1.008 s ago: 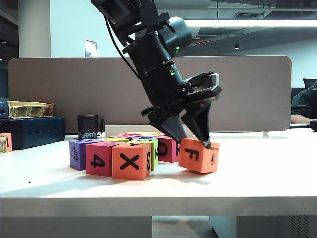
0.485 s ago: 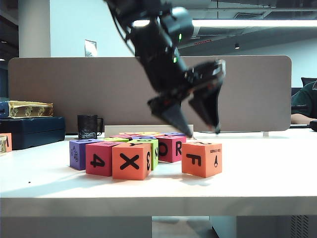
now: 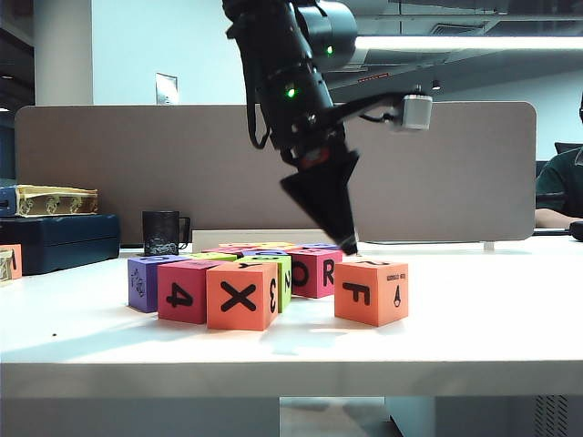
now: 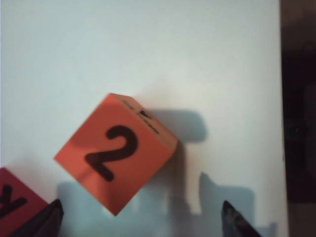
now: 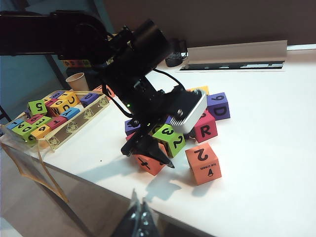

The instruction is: Select the appropriate blocks from the scattered letter blocks on the table and arrange them in a row to spell out "23".

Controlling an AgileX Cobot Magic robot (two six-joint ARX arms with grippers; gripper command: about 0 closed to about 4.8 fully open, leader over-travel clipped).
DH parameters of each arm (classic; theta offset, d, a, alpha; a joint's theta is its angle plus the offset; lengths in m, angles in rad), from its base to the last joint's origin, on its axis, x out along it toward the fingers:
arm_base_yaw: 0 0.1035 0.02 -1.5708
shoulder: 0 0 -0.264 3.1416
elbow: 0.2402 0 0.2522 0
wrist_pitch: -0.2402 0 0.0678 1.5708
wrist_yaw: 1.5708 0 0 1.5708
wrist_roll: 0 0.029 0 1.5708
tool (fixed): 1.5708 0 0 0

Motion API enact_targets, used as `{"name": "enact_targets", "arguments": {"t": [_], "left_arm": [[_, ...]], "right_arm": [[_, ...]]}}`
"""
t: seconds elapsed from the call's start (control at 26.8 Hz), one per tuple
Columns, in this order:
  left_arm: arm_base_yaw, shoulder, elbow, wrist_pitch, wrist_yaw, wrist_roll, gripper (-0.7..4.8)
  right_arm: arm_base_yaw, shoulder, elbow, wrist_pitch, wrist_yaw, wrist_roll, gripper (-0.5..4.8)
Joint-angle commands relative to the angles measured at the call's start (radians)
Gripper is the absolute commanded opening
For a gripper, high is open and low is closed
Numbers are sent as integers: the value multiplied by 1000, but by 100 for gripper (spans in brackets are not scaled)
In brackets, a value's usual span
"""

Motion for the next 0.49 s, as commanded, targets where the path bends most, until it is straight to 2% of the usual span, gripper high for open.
{"name": "enact_targets", "arguments": {"t": [0.04, 0.07, 0.11, 0.15, 0.22, 0.49], "left_arm": [[0, 5, 2, 38, 3, 147, 408], [-1, 11, 2, 76, 3, 194, 415], [-1, 11, 2, 85, 5, 206, 431], [-1, 18, 2, 111, 5, 256, 479], [0, 28, 2, 118, 3, 309, 479], [-1, 101, 2, 154, 7, 324, 479]], "right_arm": [[0, -11, 3, 5, -1, -3, -1], [0, -11, 3, -4, -1, -3, -1], [0, -11, 3, -10, -1, -3, -1], [0, -11, 3, -25, -1, -3, -1], [0, -11, 3, -48, -1, -3, -1], [-1, -10, 3, -54, 7, -3, -1]]}}
